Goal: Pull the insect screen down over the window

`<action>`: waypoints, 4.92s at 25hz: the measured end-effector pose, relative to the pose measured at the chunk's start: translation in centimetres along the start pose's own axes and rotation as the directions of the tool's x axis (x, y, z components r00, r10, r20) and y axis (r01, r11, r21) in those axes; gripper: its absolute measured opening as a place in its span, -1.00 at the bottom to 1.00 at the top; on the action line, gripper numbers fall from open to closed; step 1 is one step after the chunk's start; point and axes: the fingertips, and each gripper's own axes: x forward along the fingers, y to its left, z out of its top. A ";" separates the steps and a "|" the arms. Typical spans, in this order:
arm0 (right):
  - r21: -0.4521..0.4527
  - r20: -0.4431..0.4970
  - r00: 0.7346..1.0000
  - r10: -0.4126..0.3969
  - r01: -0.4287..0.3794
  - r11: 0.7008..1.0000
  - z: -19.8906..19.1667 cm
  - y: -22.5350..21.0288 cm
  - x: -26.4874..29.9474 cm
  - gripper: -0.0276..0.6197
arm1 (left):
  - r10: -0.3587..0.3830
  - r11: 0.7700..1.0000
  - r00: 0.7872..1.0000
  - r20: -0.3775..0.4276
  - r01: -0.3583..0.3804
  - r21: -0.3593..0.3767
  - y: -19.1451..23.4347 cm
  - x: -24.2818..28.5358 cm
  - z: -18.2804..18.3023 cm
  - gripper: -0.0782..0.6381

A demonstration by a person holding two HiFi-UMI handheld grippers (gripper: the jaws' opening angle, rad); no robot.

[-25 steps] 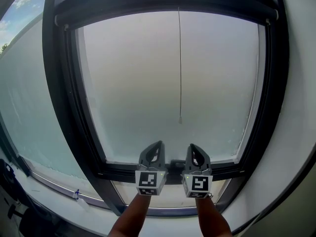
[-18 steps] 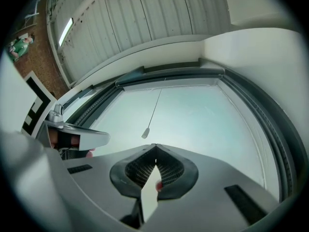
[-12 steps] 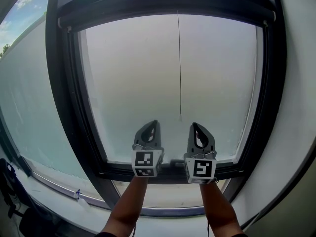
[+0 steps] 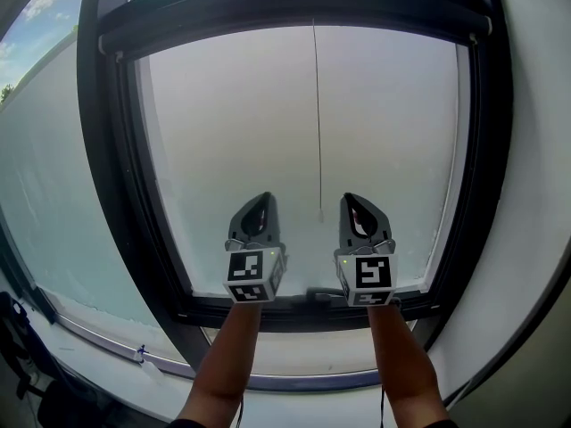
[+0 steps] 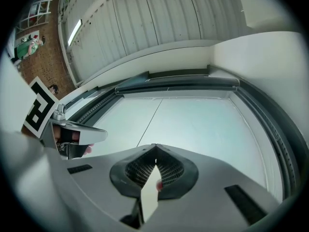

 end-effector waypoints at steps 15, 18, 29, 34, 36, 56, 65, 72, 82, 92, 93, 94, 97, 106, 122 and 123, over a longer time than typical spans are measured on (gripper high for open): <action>-0.253 -0.012 0.997 0.070 -0.070 0.965 5.9 -0.8 4.6 -0.89 | -0.028 0.968 1.000 0.008 0.025 0.251 1.0 2.7 5.7 -0.80; -0.339 0.006 0.998 0.068 -0.062 0.939 7.9 -1.6 5.6 -0.84 | -0.023 0.937 1.000 -0.019 0.028 0.348 1.6 4.0 6.8 -0.76; -0.728 -0.085 0.995 0.044 -0.092 0.679 10.4 -3.8 8.6 -0.23 | 0.034 0.728 0.995 -0.094 0.040 0.684 3.7 7.7 10.0 -0.20; -0.854 -0.140 0.990 0.011 -0.127 0.504 10.6 -4.9 10.1 -0.04 | 0.054 0.640 0.988 -0.142 0.075 0.765 4.2 9.3 11.9 0.00; -0.889 -0.156 0.988 -0.005 -0.138 0.436 11.0 -5.6 10.8 0.01 | 0.080 0.564 0.987 -0.143 0.073 0.823 4.3 10.0 13.2 0.03; -0.967 -0.158 0.973 -0.167 -0.118 0.227 17.9 -12.1 16.9 0.04 | 0.292 0.122 0.954 -0.065 0.030 0.992 8.0 17.6 21.4 0.07; -0.970 -0.186 0.961 -0.206 -0.147 0.192 18.1 -13.6 19.6 0.04 | 0.321 0.107 0.943 -0.086 0.054 0.993 8.5 19.4 21.2 0.07; -0.968 -0.214 0.952 -0.218 -0.177 0.178 17.3 -13.2 21.0 0.04 | 0.314 0.144 0.942 -0.117 0.075 0.987 8.5 20.0 21.2 0.08; -0.974 -0.193 0.957 -0.217 -0.161 0.157 17.2 -13.4 21.2 0.04 | 0.305 0.078 0.950 -0.070 0.049 0.996 8.9 20.2 21.0 0.12; -0.981 -0.167 0.954 -0.248 -0.136 0.137 16.9 -13.0 21.2 0.04 | 0.304 0.084 0.952 -0.043 0.018 0.996 9.1 19.7 20.7 0.13; -0.982 -0.164 0.955 -0.246 -0.134 0.135 16.8 -12.9 21.2 0.04 | 0.309 0.074 0.951 -0.031 0.008 0.997 9.2 19.6 20.8 0.12; -0.982 -0.164 0.955 -0.247 -0.134 0.132 16.8 -12.9 21.1 0.04 | 0.311 0.071 0.950 -0.030 0.008 0.997 9.2 19.5 20.8 0.12; -0.979 -0.185 0.948 -0.259 -0.156 0.131 16.1 -13.1 20.4 0.04 | 0.296 0.091 0.954 -0.054 0.028 0.995 8.4 19.2 20.1 0.12; -0.977 -0.201 0.945 -0.258 -0.174 0.125 14.1 -12.4 19.0 0.06 | 0.301 0.064 0.949 -0.098 0.083 0.995 8.1 17.7 17.9 0.12; -0.960 -0.276 0.925 -0.263 -0.249 0.131 11.0 -11.0 16.3 0.06 | 0.294 0.123 0.928 -0.230 0.202 0.972 7.2 14.8 14.3 0.12; -0.959 -0.279 0.923 -0.264 -0.252 0.131 10.8 -11.0 16.1 0.06 | 0.290 0.126 0.929 -0.230 0.201 0.971 7.0 14.6 14.1 0.12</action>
